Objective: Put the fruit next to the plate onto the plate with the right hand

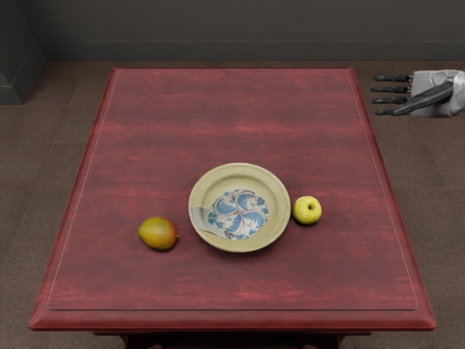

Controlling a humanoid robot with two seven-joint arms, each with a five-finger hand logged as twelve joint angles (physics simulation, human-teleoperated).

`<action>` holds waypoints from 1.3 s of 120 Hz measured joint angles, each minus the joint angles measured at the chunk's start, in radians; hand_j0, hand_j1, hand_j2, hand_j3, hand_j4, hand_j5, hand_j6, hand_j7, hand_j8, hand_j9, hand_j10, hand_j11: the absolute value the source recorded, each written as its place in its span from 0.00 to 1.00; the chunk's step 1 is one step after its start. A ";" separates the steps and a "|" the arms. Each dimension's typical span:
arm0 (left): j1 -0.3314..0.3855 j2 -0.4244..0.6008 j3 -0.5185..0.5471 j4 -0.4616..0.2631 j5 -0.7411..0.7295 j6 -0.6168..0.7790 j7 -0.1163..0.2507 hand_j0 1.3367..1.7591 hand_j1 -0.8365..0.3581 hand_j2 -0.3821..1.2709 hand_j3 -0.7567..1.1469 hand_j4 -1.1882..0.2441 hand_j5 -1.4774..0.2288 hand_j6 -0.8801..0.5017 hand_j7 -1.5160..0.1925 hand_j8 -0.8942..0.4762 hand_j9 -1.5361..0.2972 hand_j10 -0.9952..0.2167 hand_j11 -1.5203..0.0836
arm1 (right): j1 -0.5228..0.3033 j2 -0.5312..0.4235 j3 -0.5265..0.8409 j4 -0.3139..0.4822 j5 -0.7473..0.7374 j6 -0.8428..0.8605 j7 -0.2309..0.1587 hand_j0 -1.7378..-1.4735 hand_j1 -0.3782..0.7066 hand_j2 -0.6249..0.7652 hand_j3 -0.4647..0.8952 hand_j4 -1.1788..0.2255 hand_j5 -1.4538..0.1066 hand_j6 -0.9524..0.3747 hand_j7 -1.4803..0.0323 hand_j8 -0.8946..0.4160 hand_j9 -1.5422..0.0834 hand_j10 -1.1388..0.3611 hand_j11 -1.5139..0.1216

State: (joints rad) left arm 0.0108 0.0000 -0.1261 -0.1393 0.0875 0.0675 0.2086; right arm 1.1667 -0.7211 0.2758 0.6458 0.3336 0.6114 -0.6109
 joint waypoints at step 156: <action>0.028 0.000 0.002 0.001 0.000 0.000 0.000 0.76 0.99 0.23 0.40 0.83 0.87 0.64 0.89 0.65 0.84 0.82 0.95 | 0.587 0.189 -0.936 1.097 -0.775 -1.077 0.000 0.30 0.03 0.45 0.34 0.84 0.93 0.72 0.98 0.68 0.95 0.76 0.93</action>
State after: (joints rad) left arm 0.0383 0.0000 -0.1237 -0.1385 0.0874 0.0675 0.2086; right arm 1.7540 -0.5318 -0.6597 1.7430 -0.4410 -0.4653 -0.6109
